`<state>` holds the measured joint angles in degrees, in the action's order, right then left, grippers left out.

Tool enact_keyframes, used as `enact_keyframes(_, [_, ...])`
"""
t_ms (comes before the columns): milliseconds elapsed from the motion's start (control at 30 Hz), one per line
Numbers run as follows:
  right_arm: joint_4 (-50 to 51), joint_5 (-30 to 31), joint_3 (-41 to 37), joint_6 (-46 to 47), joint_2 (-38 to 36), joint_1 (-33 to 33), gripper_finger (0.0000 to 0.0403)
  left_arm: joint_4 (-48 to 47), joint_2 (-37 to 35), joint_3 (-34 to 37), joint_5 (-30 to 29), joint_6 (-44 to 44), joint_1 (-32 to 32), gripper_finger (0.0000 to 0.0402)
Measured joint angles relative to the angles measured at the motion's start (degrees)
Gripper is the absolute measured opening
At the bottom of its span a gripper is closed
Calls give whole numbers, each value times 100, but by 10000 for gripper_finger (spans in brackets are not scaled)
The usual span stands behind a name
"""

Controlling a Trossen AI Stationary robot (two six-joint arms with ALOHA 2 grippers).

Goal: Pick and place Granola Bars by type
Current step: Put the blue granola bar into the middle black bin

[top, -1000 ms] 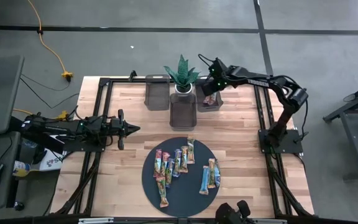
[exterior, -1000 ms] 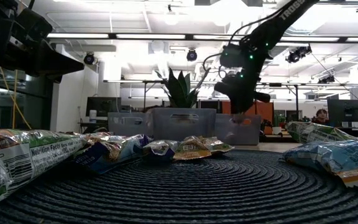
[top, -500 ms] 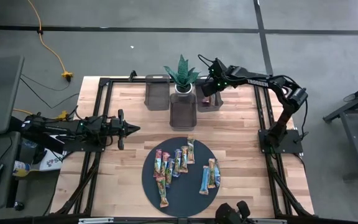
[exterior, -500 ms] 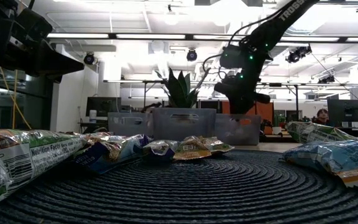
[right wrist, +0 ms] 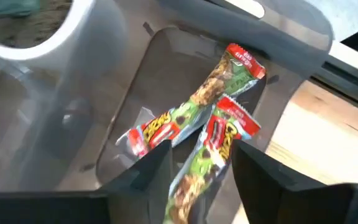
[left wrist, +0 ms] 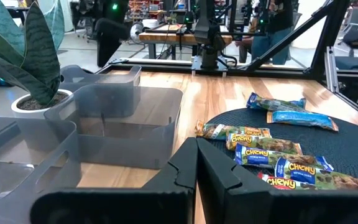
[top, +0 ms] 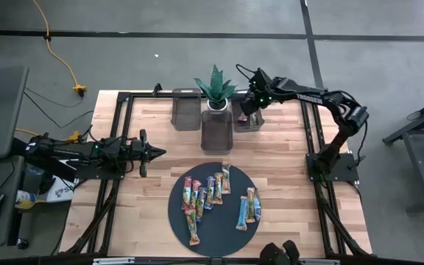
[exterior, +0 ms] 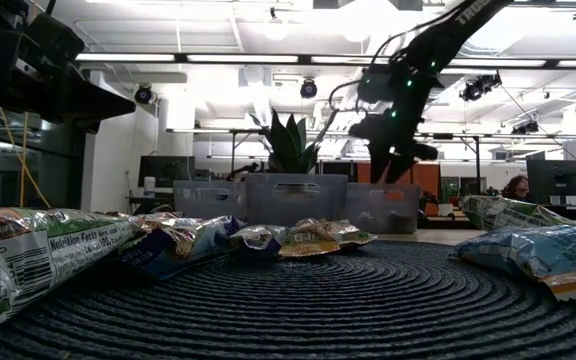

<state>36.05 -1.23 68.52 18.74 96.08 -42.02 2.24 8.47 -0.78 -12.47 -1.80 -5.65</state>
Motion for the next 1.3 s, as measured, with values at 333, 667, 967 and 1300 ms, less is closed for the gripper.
enact_keyframes(333, [586, -609, 1, -186, -1391, 23, 195, -2, 2, -1, -1, -1, 2, 1])
enact_keyframes(667, [785, -1223, 1, 501, -2627, 562, 195, -1, 0, -2, 0, 0, 2, 1])
enact_keyframes(967, [1368, -1229, 1, 1237, -3237, 1882, 195, 0, 1, -1, -1, -1, 1, 1])
enact_keyframes(1300, [2197, -602, 1, 2875, -3314, 3975, 195, 0, 0, -2, 0, 0, 0, 1])
